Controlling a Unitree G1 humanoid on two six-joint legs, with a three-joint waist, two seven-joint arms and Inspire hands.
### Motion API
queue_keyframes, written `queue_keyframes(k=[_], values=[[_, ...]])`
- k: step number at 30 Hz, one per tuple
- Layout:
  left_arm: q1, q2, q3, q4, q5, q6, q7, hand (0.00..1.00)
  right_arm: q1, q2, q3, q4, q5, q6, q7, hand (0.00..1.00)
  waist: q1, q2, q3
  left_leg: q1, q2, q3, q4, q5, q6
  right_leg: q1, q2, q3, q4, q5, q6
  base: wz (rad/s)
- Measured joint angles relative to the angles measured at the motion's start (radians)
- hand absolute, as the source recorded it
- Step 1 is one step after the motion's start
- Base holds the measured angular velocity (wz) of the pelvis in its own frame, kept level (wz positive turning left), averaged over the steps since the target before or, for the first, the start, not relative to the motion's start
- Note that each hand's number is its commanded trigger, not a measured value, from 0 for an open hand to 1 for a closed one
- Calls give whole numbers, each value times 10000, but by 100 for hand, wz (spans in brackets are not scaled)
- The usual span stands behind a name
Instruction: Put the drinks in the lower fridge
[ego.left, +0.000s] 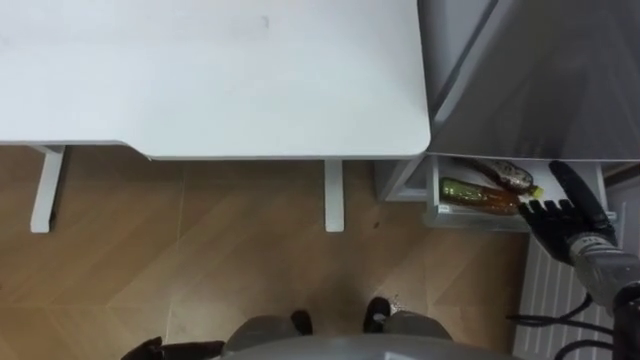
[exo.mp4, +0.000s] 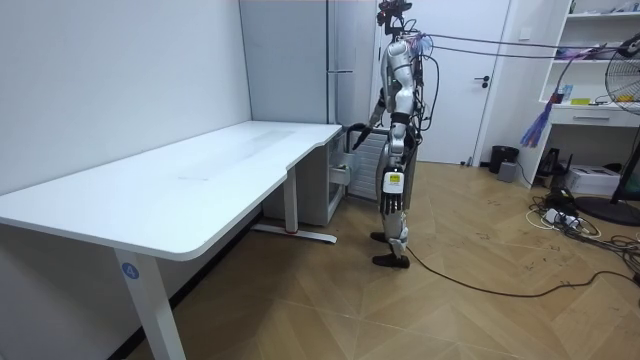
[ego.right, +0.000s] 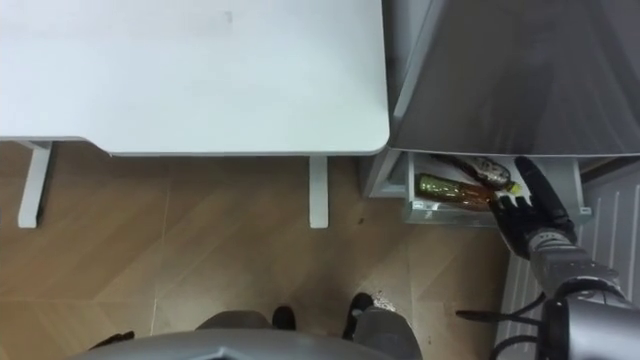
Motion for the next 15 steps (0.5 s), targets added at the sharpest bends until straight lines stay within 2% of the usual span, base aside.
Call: queue_keyframes(k=[5,15], values=[[-15,-15,0,4,-3,0,2,0,0,1,0,-4,-78,-35,-203,0,-2,34,-21,11,2,-40,-7,0,-1,3,2,4,14,8,-10,0],[-15,-40,-1,-2,-7,0,-17,0,214,2,1,-83,-78,-178,-393,0,5,29,-10,169,-1,-63,-105,-4,-3,173,-2,-112,-93,-1,5,1]])
